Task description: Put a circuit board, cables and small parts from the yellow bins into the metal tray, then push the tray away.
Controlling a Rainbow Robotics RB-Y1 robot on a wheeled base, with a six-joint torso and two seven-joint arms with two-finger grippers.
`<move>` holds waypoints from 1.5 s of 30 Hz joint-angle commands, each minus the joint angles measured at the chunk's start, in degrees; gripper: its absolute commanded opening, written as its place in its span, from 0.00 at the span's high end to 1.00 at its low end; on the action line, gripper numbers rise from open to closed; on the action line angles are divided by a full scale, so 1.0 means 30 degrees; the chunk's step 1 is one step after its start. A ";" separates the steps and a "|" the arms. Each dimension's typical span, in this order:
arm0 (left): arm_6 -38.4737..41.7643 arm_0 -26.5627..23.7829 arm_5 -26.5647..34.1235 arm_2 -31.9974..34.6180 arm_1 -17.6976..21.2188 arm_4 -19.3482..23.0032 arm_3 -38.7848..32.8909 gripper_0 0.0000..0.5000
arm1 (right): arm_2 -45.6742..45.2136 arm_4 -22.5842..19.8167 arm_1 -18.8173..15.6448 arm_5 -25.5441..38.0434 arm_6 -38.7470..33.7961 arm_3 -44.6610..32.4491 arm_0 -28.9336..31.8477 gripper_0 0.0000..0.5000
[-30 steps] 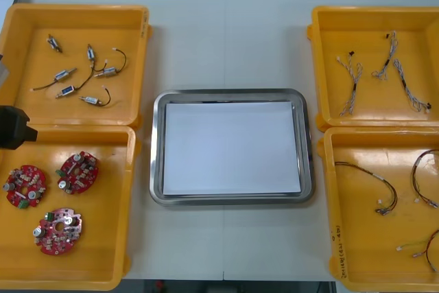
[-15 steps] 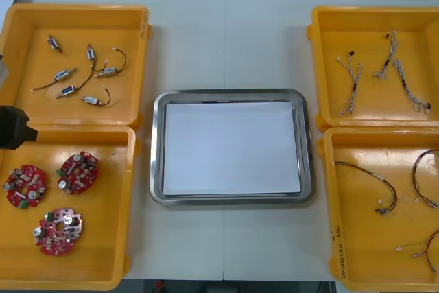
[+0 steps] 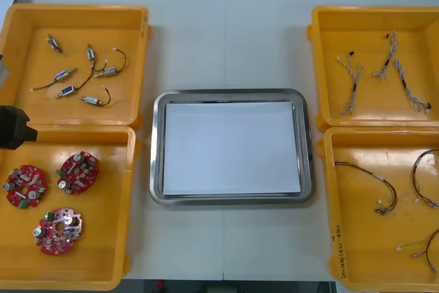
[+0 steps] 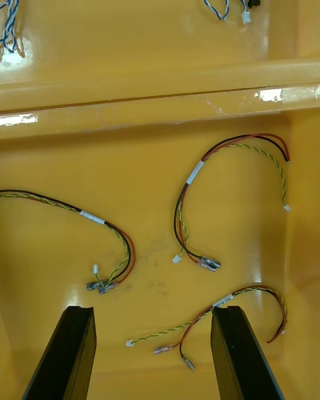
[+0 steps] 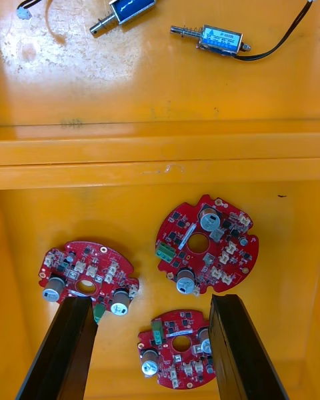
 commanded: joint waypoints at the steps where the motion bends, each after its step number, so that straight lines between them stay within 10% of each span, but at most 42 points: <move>1: -0.0723 0.0288 0.0133 0.0517 0.0324 -0.0202 -0.0593 0.00 | 0.0128 0.0026 -0.0055 0.0057 -0.0205 -0.0147 0.0212 0.00; 45: -0.0723 0.0288 0.0133 0.0517 0.0324 -0.0202 -0.0593 0.00 | 0.0128 0.0026 -0.0055 0.0057 -0.0205 -0.0147 0.0212 0.00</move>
